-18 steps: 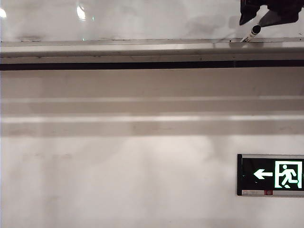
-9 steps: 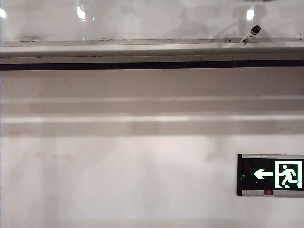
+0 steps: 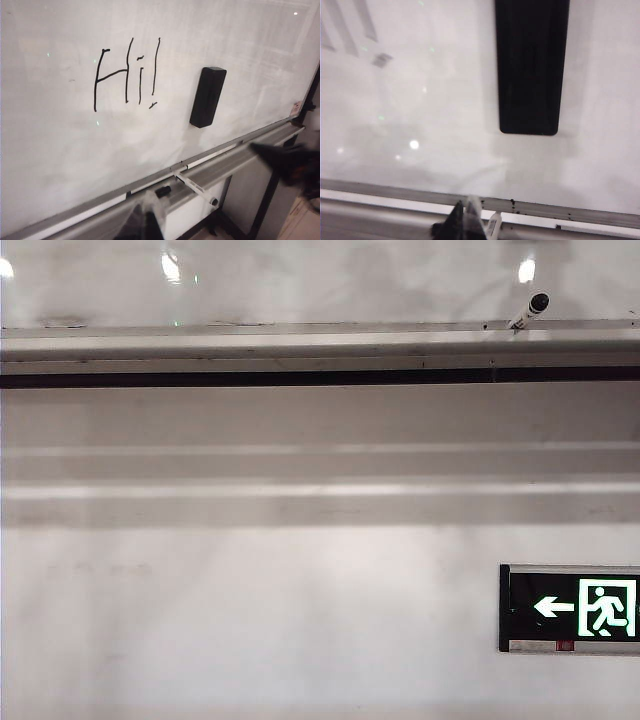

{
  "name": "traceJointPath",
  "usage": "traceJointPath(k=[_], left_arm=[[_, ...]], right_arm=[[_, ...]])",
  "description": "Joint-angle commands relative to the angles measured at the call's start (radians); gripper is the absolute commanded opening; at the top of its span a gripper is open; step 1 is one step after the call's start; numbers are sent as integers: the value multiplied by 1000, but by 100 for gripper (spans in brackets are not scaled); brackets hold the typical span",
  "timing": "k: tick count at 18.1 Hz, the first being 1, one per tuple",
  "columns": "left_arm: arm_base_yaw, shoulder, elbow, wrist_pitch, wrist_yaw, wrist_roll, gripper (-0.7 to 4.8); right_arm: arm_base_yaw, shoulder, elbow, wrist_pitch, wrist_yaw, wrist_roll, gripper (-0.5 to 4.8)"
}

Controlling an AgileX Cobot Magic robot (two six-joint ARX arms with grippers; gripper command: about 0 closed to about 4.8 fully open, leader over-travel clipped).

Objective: Take a marker from the whiteboard tray, write "Hi!" on the whiteboard, and then put the marker back vertically into the whiteboard tray.

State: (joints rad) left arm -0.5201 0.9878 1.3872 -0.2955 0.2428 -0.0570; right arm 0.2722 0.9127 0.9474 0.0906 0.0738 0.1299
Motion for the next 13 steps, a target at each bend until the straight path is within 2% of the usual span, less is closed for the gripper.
traceJointPath(k=[1, 3, 8, 10, 12, 13], left_arm=[[-1, -45, -27, -41, -23, 69, -5], [-1, -107, -106, -37, -58, 85, -5], [-1, -323, -436, 107, -97, 94, -5], [-1, -425, -576, 136, -105, 94, -5], [-1, -560, -723, 157, -154, 95, -5], [-1, -610, -776, 158, -165, 95, -5]], right_arm=[[0, -134, -10, -143, -3, -51, -1], [1, -250, -98, -159, -31, -109, -1], [2, -526, -409, -131, -78, -103, -1], [1, -622, -528, -132, -67, -103, 1], [1, -700, -620, -150, -13, -104, 83], [1, -721, -640, -175, -13, -103, 84]])
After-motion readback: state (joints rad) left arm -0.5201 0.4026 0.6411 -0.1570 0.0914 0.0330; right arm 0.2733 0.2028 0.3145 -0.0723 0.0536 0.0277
